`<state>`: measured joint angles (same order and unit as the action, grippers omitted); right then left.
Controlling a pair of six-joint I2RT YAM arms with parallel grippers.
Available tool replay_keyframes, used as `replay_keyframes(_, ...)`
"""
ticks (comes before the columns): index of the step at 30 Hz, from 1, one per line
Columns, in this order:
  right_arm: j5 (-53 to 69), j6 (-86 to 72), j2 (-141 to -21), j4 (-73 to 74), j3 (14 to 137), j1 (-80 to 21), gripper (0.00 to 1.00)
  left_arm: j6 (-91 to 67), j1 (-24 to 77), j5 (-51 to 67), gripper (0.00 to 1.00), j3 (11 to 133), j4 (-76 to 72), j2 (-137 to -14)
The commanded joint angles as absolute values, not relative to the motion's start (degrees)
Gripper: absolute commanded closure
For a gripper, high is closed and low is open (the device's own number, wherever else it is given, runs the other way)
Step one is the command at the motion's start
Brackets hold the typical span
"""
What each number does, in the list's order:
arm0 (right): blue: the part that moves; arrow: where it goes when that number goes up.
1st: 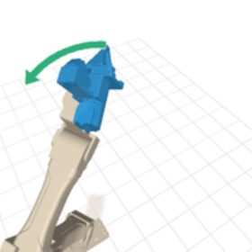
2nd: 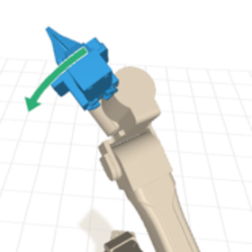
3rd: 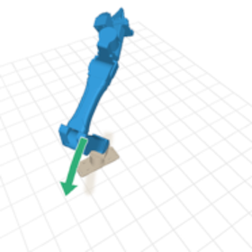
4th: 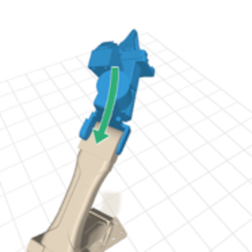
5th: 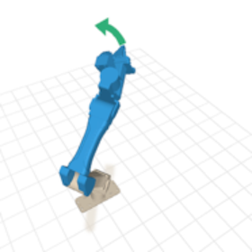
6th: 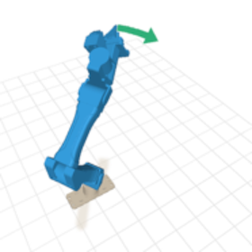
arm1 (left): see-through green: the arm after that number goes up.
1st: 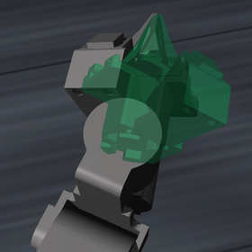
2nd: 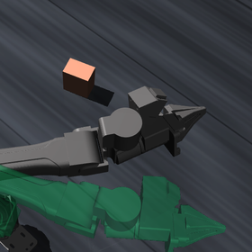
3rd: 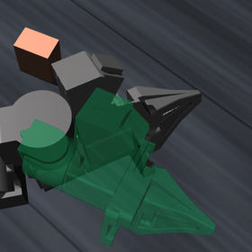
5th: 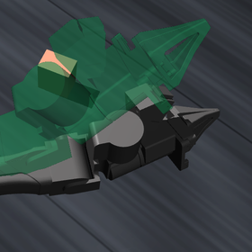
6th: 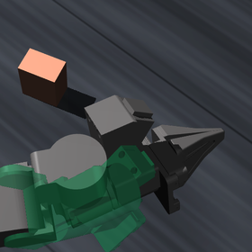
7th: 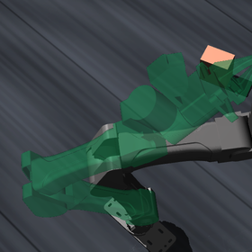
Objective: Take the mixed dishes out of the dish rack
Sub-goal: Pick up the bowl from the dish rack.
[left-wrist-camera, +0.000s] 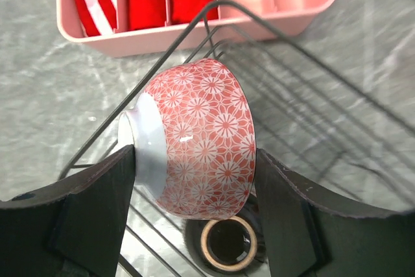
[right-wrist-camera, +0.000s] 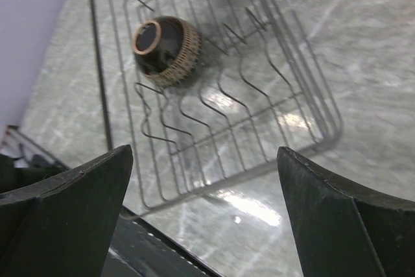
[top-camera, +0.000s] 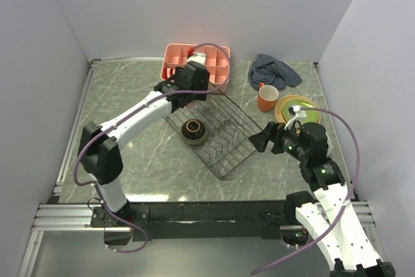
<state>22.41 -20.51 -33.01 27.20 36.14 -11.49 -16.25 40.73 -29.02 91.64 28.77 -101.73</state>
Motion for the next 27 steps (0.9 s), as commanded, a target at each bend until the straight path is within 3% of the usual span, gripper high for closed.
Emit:
replay_keyframes(1,28.73,-26.27,-35.67,16.71,34.46,-11.69,0.00,-22.84,37.89,-19.70,0.64,90.36,25.93,-94.49)
replay_keyframes(15,35.24,-41.04,-48.50,-7.72,32.34,-12.30,0.00,-37.60,30.06,3.05,0.64,77.26,17.67,-82.01)
replay_keyframes(27,36.39,-46.49,-62.74,-20.21,37.00,-17.31,0.00,-48.76,28.30,12.39,0.63,66.19,5.46,-71.72)
